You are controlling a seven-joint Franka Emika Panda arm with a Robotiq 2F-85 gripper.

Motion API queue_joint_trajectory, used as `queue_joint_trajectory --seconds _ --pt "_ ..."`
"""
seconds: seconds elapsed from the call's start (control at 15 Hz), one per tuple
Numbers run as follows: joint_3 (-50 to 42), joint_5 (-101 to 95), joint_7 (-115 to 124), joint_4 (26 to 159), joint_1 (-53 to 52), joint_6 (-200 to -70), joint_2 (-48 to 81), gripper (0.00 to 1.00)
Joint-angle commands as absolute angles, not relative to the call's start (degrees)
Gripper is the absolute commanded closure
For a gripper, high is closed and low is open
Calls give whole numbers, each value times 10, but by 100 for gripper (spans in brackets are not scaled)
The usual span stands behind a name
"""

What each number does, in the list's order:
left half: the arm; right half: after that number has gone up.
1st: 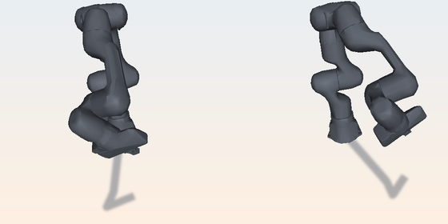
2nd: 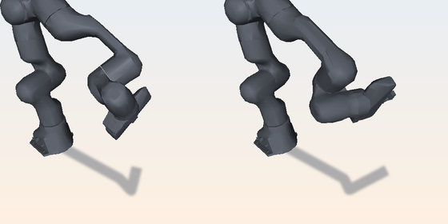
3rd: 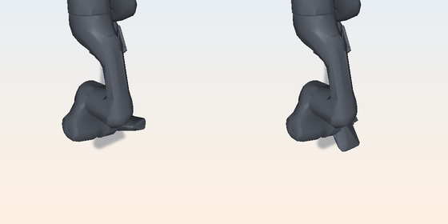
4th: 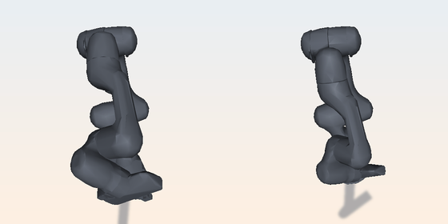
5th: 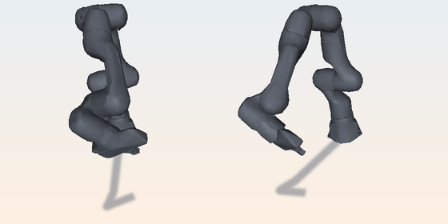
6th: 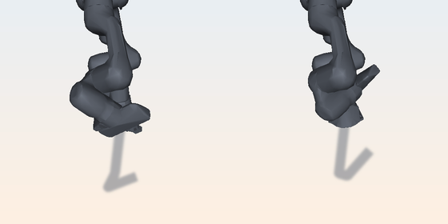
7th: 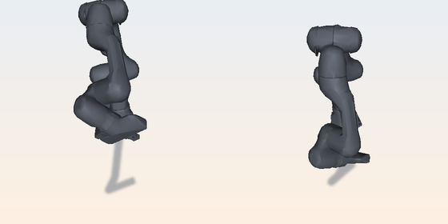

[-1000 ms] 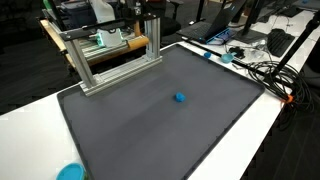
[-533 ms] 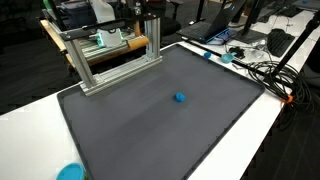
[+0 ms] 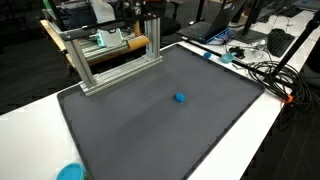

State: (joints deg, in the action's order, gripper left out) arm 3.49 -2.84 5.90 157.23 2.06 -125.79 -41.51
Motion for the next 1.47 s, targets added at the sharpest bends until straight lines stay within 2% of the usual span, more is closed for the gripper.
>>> queue_joint_trajectory --seconds 0.0,0.13,0.27,0.4,0.47,0.6,0.8,0.93,1.07,1.27,1.33,1.4 --pt "35 -31 76 1571 27 -1229 -418 24" --pt "30 -34 70 1572 28 -1225 -417 8" --pt "26 -32 68 1572 29 -1221 -423 6" --pt "25 -29 65 1572 25 -1222 -426 21" --pt "24 -28 65 1571 25 -1222 -425 32" --pt "25 -26 64 1574 22 -1227 -423 43" --pt "30 -25 72 1584 16 -1239 -425 48" --pt "38 -31 83 1579 22 -1244 -418 41" --pt "40 -32 85 1576 22 -1243 -410 25" --pt "36 -28 79 1570 19 -1237 -398 17" --pt "31 -22 76 1570 16 -1237 -396 38" --pt "26 -15 69 1572 12 -1235 -396 47"
